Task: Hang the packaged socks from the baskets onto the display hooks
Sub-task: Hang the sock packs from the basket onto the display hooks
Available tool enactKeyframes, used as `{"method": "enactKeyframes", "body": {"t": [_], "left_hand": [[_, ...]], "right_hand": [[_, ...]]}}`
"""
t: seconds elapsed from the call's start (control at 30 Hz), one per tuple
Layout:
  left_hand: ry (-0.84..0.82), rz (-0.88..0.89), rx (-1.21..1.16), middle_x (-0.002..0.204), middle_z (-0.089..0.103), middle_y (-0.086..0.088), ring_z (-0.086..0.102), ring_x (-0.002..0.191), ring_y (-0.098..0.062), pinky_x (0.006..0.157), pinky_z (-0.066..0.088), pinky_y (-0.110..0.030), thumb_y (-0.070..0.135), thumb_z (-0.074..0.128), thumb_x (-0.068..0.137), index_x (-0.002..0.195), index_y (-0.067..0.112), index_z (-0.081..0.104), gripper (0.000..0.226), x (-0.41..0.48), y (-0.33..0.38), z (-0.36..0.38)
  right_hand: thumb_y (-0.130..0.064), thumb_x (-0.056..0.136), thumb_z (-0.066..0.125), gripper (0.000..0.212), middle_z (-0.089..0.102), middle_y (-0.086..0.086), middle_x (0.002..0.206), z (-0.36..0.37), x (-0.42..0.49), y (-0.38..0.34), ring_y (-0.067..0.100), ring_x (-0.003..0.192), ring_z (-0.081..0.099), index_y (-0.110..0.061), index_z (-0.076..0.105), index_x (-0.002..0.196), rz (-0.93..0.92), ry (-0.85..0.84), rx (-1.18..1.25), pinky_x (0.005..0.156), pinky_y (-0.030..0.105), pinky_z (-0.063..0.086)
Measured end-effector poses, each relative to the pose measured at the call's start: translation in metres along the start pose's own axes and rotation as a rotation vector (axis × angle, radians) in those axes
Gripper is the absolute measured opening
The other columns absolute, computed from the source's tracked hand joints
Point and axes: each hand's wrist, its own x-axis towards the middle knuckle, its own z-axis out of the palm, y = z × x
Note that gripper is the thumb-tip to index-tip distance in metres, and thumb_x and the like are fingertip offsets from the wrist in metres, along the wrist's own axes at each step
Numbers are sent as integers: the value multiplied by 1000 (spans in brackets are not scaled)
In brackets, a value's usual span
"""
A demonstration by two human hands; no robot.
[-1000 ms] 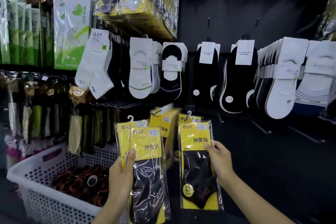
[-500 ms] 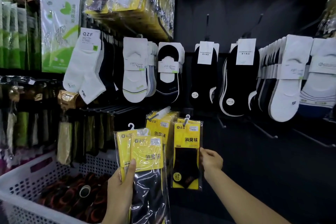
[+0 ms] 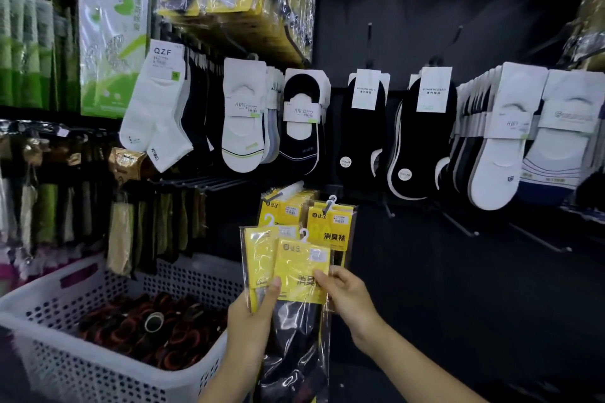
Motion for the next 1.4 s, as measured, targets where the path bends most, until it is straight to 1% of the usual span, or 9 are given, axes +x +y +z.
{"method": "enactKeyframes", "body": {"t": [0.03, 0.07, 0.23, 0.4, 0.63, 0.97, 1.07, 1.27, 1.4], "left_hand": [[-8, -11, 1, 52, 58, 13, 54, 50, -1, 54, 39, -7, 42, 63, 79, 72, -2, 57, 45, -2, 1, 2], [-5, -17, -3, 52, 61, 14, 57, 48, 1, 51, 40, -5, 40, 63, 81, 62, 11, 64, 35, -4, 3, 3], [107, -29, 138, 43, 22, 9, 22, 42, -10, 47, 21, -28, 38, 51, 93, 54, 17, 26, 51, 0, 10, -15], [141, 10, 158, 39, 23, 10, 20, 37, -3, 44, 19, -24, 41, 49, 93, 55, 19, 26, 49, 9, 13, -33], [168, 3, 158, 44, 22, 11, 20, 43, -7, 48, 20, -27, 44, 49, 91, 58, 19, 26, 48, 16, 8, -41], [138, 0, 137, 42, 24, 12, 23, 38, -2, 41, 24, -16, 40, 51, 92, 54, 21, 26, 49, 28, -14, -30], [94, 0, 128, 43, 24, 11, 23, 40, -3, 38, 23, -13, 40, 51, 91, 54, 21, 27, 49, 26, -19, -22], [-17, -26, 68, 39, 27, 11, 24, 37, -2, 38, 20, -12, 30, 52, 94, 51, 22, 33, 48, 16, -21, 10], [-143, -64, -51, 54, 65, 5, 58, 48, -1, 45, 41, -11, 27, 52, 93, 73, 13, 63, 26, 8, -14, 30]], "right_hand": [[-22, 89, 64, 21, 74, 11, 99, -1, -2, -1, 21, 88, 71, -4, 65, 101, -4, 17, 14, 72, 27, 58], [-20, 89, 63, 20, 74, 10, 98, -4, -4, -2, 21, 86, 72, -4, 64, 100, -4, 39, 30, 70, 27, 58], [-13, 94, 57, 10, 71, 13, 98, -28, 2, -10, 27, 94, 67, -7, 64, 97, -32, 294, 30, 90, 41, 52], [-13, 94, 56, 11, 70, 8, 95, -43, 26, -23, 22, 91, 64, -7, 63, 100, -91, 398, -16, 89, 39, 49], [-16, 94, 57, 5, 67, -5, 81, -29, 70, -19, 7, 75, 63, -17, 61, 92, -162, 356, -131, 61, 16, 47], [-16, 81, 74, 20, 67, 6, 96, -39, 100, 12, 13, 75, 58, -10, 63, 96, 54, 678, -36, 66, 23, 47], [-18, 84, 71, 18, 66, 10, 104, -39, 84, 22, 23, 94, 63, -10, 63, 99, 49, 566, -20, 84, 35, 54], [-34, 91, 60, 20, 72, -2, 96, -16, 34, 11, 11, 87, 69, -18, 64, 103, 20, 100, -7, 66, 18, 53], [-24, 91, 62, 18, 75, 2, 86, -12, 16, 7, 9, 68, 70, -9, 63, 103, 2, 33, -36, 53, 18, 51]]}}
